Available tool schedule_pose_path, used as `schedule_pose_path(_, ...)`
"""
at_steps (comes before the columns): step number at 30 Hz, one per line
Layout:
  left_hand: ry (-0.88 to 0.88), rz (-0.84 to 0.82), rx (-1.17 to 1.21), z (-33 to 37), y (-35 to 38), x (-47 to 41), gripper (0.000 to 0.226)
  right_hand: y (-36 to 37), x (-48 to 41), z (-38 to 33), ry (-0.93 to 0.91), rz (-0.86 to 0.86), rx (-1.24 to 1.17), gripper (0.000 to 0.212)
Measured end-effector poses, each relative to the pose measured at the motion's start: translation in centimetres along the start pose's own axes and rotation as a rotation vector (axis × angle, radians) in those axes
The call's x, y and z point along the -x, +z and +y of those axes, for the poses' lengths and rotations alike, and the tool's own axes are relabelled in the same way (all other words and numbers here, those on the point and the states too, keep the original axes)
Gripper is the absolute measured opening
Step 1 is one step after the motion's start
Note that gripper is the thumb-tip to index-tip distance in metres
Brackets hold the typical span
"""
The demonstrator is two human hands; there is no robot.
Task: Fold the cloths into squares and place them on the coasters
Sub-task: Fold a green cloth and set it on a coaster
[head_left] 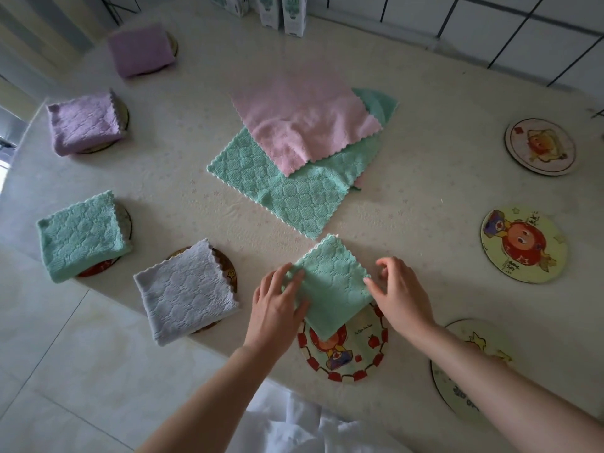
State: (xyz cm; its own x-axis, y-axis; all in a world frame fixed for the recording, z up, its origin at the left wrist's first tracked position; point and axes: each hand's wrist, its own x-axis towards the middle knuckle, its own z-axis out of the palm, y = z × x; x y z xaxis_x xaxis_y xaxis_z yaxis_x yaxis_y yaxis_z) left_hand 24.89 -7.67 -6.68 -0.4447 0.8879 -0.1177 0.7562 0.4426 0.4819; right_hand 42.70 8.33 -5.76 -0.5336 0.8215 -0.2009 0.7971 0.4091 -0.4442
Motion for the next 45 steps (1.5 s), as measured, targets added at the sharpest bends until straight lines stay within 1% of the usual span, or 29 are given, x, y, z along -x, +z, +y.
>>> schedule_pose_path(5,-0.041,0.1,0.11,0.0,-1.0,-1.2,0.026,-0.2,0.3,0.5,0.083,-0.009,0.041,0.024)
schedule_pose_path(8,-0.128,0.069,0.148,0.0,-1.5,-2.2,0.008,-0.4,0.4,-0.1,0.194,-0.048,0.026,0.026)
schedule_pose_path(9,-0.17,0.046,0.15,0.0,-1.6,-2.6,0.005,-0.4,0.4,-0.4,0.228,-0.072,0.01,0.027)
schedule_pose_path(12,-0.285,-0.071,0.128,0.5,-2.2,-3.6,0.014,-0.5,0.1,-1.0,0.322,-0.156,-0.093,0.028)
schedule_pose_path(16,-0.457,-0.294,0.051,1.3,-3.2,-5.3,0.025,-0.8,-0.9,-1.5,0.527,-0.225,-0.402,0.032)
schedule_pose_path(18,-0.499,-0.34,0.051,1.2,-3.4,-5.7,0.026,-1.0,-1.2,-1.6,0.594,-0.249,-0.506,0.028)
schedule_pose_path(20,-0.517,-0.359,0.078,1.2,-3.6,-5.8,0.02,-1.0,-1.3,-1.6,0.635,-0.263,-0.56,0.023)
schedule_pose_path(22,-0.557,-0.366,0.164,1.0,-4.0,-5.9,0.016,-0.9,-1.3,-1.5,0.679,-0.284,-0.61,0.018)
schedule_pose_path(25,-0.656,-0.342,0.357,0.6,-4.6,-6.0,0.013,-1.2,-1.3,-1.1,0.708,-0.305,-0.716,0.02)
schedule_pose_path(26,-0.697,-0.328,0.453,0.4,-4.8,-5.9,0.013,-1.2,-1.2,-1.0,0.713,-0.314,-0.755,0.02)
schedule_pose_path(28,-0.777,-0.313,0.734,0.2,-5.1,-5.5,0.017,-1.9,-0.9,-1.3,0.716,-0.322,-0.844,0.017)
schedule_pose_path(30,-0.77,-0.27,0.956,0.6,-5.5,-4.8,0.018,-2.8,-0.3,-1.5,0.708,-0.319,-0.92,0.014)
schedule_pose_path(33,-0.718,-0.163,1.084,1.2,-5.6,-3.5,0.015,-4.0,1.4,-1.7,0.677,-0.306,-0.974,0.014)
schedule_pose_path(38,-0.703,-0.094,1.075,1.5,-4.5,-0.5,0.019,-3.9,5.3,-0.6,0.674,-0.337,-1.011,0.012)
schedule_pose_path(39,-0.696,-0.084,1.035,1.6,-4.1,0.1,0.018,-3.6,6.1,-0.3,0.684,-0.347,-1.007,0.012)
schedule_pose_path(42,-0.634,-0.078,0.784,2.1,-2.9,1.7,0.016,-2.5,7.8,0.7,0.72,-0.337,-0.941,0.015)
schedule_pose_path(45,-0.581,-0.055,0.645,2.4,-1.7,2.8,0.017,-1.3,8.7,1.7,0.707,-0.288,-0.872,0.013)
